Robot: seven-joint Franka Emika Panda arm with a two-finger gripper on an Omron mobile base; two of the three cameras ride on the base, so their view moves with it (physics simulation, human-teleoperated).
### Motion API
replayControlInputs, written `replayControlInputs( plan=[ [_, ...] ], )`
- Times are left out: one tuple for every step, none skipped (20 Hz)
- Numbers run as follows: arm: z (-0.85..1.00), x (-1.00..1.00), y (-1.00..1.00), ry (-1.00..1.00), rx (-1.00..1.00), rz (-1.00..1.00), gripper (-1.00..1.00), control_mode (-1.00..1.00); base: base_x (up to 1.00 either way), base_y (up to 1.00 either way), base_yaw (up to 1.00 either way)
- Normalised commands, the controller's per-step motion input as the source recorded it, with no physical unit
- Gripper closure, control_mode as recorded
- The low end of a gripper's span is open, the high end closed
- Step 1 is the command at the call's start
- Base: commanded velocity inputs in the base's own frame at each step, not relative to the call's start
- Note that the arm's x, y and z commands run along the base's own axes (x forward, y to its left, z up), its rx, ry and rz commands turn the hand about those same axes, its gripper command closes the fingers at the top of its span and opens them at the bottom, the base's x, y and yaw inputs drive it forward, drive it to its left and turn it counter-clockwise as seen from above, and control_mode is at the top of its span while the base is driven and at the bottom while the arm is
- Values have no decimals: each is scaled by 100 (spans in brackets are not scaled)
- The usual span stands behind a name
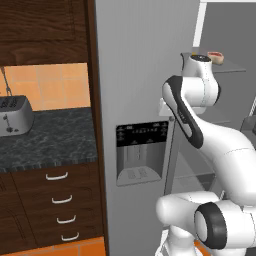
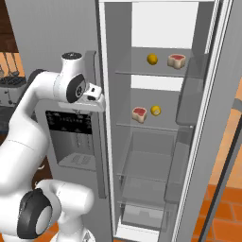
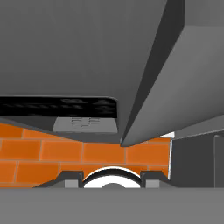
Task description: Place one lemon and one steak in each tupperware on the nearby counter, to pack two identical lunches.
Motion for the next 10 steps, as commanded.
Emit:
replayControlInputs(
  plan=[
    [-14, 0, -8, 0, 0, 0, -100, -100, 0, 0, 0],
    [0, 0, 0, 0, 0, 0, -100, -100, 0, 0, 0],
    [-11, 0, 0, 3, 0, -7, -100, -100, 0, 0, 0],
    [-2, 0, 0, 2, 0, -3, -100, -100, 0, 0, 0],
    [-2, 0, 0, 0, 0, -1, -100, -100, 0, 0, 0],
    [0, 0, 0, 3, 0, 0, -100, -100, 0, 0, 0],
    [0, 0, 0, 4, 0, 0, -100, -100, 0, 0, 0],
    [0, 0, 0, 11, 0, 0, -100, -100, 0, 0, 0],
    [-1, 0, 0, 14, 0, 0, -100, -100, 0, 0, 0],
    [-16, -8, -6, 10, -2, 0, -100, -100, 0, 0, 0]
  ],
)
